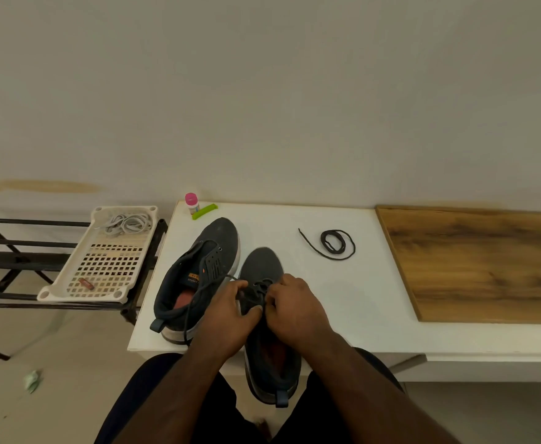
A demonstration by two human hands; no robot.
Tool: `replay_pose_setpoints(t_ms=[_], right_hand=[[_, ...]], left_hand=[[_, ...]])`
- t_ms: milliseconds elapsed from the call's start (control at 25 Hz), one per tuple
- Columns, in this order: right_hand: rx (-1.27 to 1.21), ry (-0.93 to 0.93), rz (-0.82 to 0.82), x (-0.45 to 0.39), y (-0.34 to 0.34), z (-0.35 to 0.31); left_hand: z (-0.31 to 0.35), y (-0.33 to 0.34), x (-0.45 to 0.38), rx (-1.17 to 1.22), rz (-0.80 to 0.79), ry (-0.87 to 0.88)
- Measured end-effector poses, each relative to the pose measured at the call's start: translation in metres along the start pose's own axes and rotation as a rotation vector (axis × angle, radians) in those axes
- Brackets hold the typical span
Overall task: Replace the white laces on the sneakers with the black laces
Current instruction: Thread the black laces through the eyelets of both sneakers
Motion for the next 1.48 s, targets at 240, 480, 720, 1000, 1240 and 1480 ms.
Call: replay_pose_setpoints(t_ms=[240,480,720,1000,1240,1480], right_hand=[[-0.457,0.299,0.092,0.006,0.002,0.053],[-0.469,0.297,0.159,0.013,-0.001,0.07],[-0.164,-0.074,-0.006,-0.003,-0.002,0.011],[-0.426,0.254,0.112,0.008,0.007,0.052],[-0.669,0.362,0.228,0.017,0.021,0.069],[-0.669,0.207,0.199,-0.006,0.021,0.059]], left_hand=[[0.006,0.0,0.003,-0.046,0.001,-0.003],[0.011,-0.001,0.005,-0.048,0.004,0.038],[0.014,0.003,0.008,-0.059,-0.017,0.046],[0.01,0.001,0.005,-0.032,-0.018,-0.014],[0.004,-0.017,-0.01,-0.118,0.14,-0.005],[0.007,-0.008,-0.033,-0.285,0.036,-0.158]])
Point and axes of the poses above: each hand's wrist, its own x-axis away from the middle knuckle, its own y-axis out of the palm, z = x × y, the point moved 9 cm from there along -x, towards the middle knuckle, and after that the axes turned 6 degrees about x, right-handed, at the moved point
